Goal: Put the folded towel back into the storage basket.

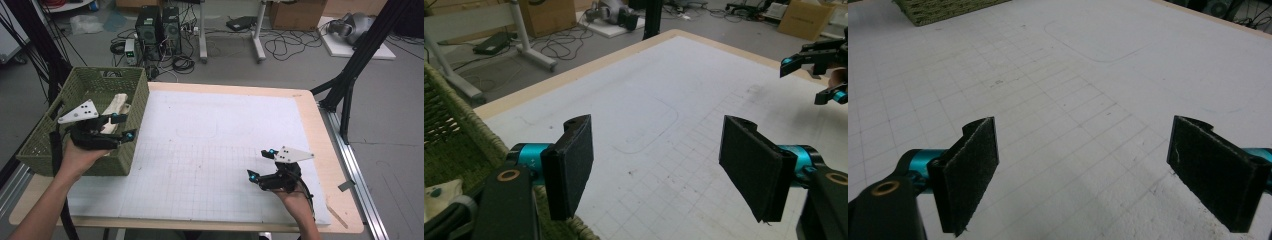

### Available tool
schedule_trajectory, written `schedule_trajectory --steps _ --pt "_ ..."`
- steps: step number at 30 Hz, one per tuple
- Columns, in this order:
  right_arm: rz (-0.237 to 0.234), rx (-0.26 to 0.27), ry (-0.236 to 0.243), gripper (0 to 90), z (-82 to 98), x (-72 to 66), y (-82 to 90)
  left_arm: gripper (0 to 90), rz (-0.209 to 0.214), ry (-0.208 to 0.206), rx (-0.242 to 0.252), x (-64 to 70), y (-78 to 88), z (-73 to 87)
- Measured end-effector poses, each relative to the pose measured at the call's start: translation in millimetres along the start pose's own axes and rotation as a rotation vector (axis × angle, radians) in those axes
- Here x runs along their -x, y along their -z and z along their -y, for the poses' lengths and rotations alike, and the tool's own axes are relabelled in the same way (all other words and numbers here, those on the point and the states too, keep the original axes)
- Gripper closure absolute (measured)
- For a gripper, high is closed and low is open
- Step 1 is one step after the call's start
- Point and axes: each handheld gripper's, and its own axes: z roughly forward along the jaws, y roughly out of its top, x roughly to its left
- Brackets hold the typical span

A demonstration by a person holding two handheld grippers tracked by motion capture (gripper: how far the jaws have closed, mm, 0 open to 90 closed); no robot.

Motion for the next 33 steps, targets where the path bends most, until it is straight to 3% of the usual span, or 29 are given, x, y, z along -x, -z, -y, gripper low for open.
schedule_trajectory --steps 13,33 --pt "-0.001 0.004 -0.001 12.4 -0.3 0.4 0.4 30.1 0.022 -0.014 0.026 18.0 -13.1 -2.7" --pt "-0.004 0.01 0.001 12.4 -0.5 0.0 1.2 29.1 0.046 -0.028 0.024 40.1 -36.9 -0.9"
